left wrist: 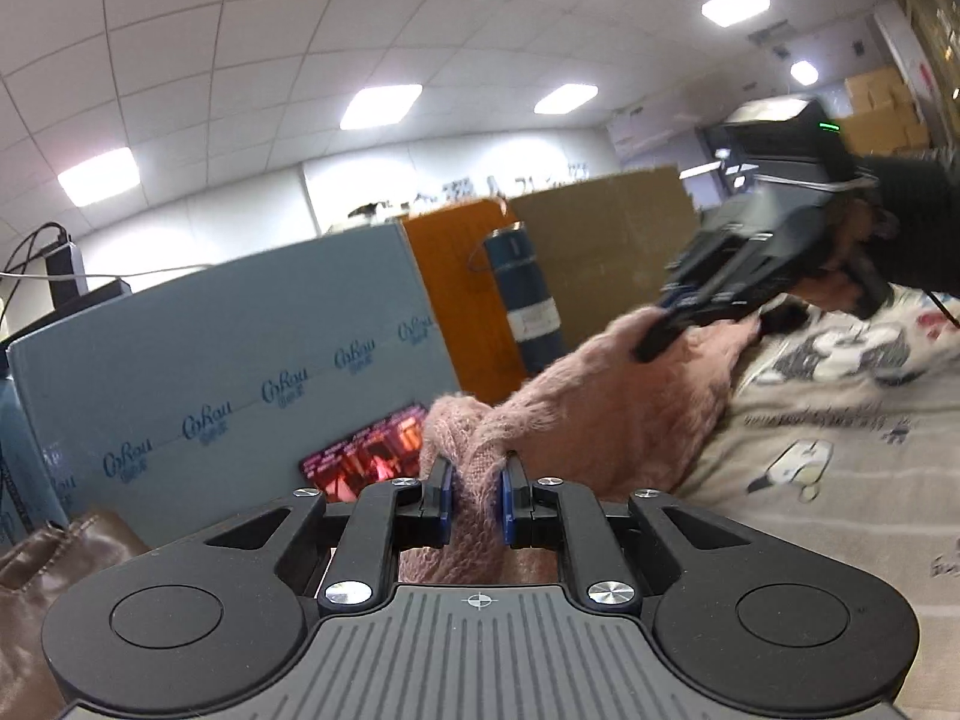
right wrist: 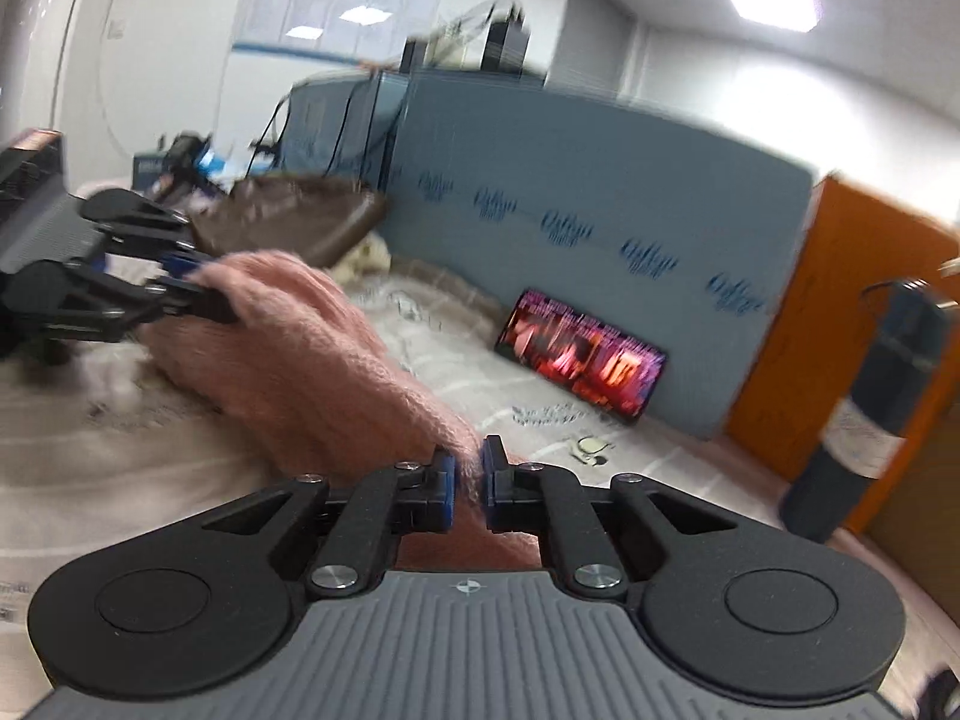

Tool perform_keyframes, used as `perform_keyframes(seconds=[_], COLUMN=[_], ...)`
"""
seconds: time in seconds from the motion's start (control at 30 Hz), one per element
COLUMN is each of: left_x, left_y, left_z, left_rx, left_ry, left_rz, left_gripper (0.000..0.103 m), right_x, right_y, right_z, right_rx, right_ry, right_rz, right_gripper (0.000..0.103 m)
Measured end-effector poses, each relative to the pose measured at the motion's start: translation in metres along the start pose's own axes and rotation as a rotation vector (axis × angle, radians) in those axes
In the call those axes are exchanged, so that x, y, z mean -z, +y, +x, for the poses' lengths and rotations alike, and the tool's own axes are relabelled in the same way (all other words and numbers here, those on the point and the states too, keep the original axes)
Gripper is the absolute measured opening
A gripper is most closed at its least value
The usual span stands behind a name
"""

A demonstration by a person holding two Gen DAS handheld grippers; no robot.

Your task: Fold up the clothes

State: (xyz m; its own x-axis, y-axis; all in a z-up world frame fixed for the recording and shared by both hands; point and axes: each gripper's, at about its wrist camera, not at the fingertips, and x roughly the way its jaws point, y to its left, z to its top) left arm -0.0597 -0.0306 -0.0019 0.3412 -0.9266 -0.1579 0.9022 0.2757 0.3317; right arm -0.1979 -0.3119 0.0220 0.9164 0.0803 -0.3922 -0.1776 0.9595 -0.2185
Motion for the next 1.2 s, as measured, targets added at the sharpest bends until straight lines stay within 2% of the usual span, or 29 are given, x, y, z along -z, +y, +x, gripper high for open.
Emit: perform_keyframes(seconds=[0.1,0.3,0.4,0.53,0.57,0.6,0.63,0.67,0.7,0.73,0.77,0.8,0.83,0.87,0.93,1.03,1.07,1.1,1.2], left_x=[-0.001,0.001,0.007,0.018,0.020,0.022,0.023,0.024,0.023,0.022,0.021,0.020,0.019,0.019,0.020,0.023,0.024,0.025,0.029], left_y=[-0.004,-0.019,-0.026,-0.033,-0.032,-0.030,-0.026,-0.022,-0.016,-0.009,-0.002,0.006,0.014,0.021,0.030,0.026,0.023,0.021,0.014], left_z=[-0.011,-0.029,-0.037,-0.038,-0.039,-0.040,-0.042,-0.047,-0.053,-0.059,-0.064,-0.068,-0.072,-0.075,-0.073,-0.060,-0.056,-0.052,-0.044], left_rx=[0.051,0.141,0.165,0.200,0.203,0.212,0.226,0.237,0.249,0.256,0.247,0.226,0.204,0.174,0.092,0.009,-0.005,-0.006,-0.024], left_ry=[-0.006,0.060,0.136,0.296,0.331,0.364,0.386,0.384,0.367,0.342,0.303,0.261,0.218,0.189,0.179,0.251,0.275,0.297,0.364], left_rz=[0.002,0.042,0.058,0.081,0.073,0.055,0.024,-0.015,-0.063,-0.116,-0.177,-0.239,-0.302,-0.356,-0.430,-0.399,-0.383,-0.367,-0.313], left_gripper=[0.014,0.014,0.014,0.015,0.020,0.020,0.021,0.026,0.037,0.045,0.063,0.074,0.078,0.082,0.084,0.084,0.085,0.085,0.087], right_x=[0.015,0.039,0.050,0.062,0.064,0.066,0.068,0.069,0.070,0.072,0.075,0.078,0.082,0.086,0.099,0.120,0.125,0.131,0.141], right_y=[0.039,0.073,0.082,0.088,0.088,0.085,0.083,0.078,0.071,0.061,0.052,0.042,0.030,0.017,-0.011,-0.046,-0.053,-0.060,-0.072], right_z=[-0.037,-0.065,-0.069,-0.067,-0.069,-0.073,-0.077,-0.082,-0.089,-0.095,-0.102,-0.108,-0.113,-0.118,-0.127,-0.132,-0.131,-0.128,-0.118], right_rx=[0.059,0.044,0.011,-0.026,-0.026,-0.030,-0.034,-0.031,-0.014,0.015,0.056,0.113,0.200,0.296,0.458,0.651,0.691,0.708,0.686], right_ry=[-0.020,0.009,0.038,0.072,0.068,0.053,0.038,0.017,-0.013,-0.043,-0.071,-0.093,-0.106,-0.114,-0.132,-0.121,-0.107,-0.098,-0.071], right_rz=[0.014,0.173,0.241,0.304,0.313,0.332,0.352,0.378,0.418,0.459,0.499,0.541,0.590,0.649,0.808,1.039,1.089,1.132,1.202], right_gripper=[0.008,0.007,0.007,0.008,0.009,0.016,0.036,0.050,0.069,0.072,0.073,0.080,0.086,0.086,0.086,0.084,0.083,0.081,0.057])
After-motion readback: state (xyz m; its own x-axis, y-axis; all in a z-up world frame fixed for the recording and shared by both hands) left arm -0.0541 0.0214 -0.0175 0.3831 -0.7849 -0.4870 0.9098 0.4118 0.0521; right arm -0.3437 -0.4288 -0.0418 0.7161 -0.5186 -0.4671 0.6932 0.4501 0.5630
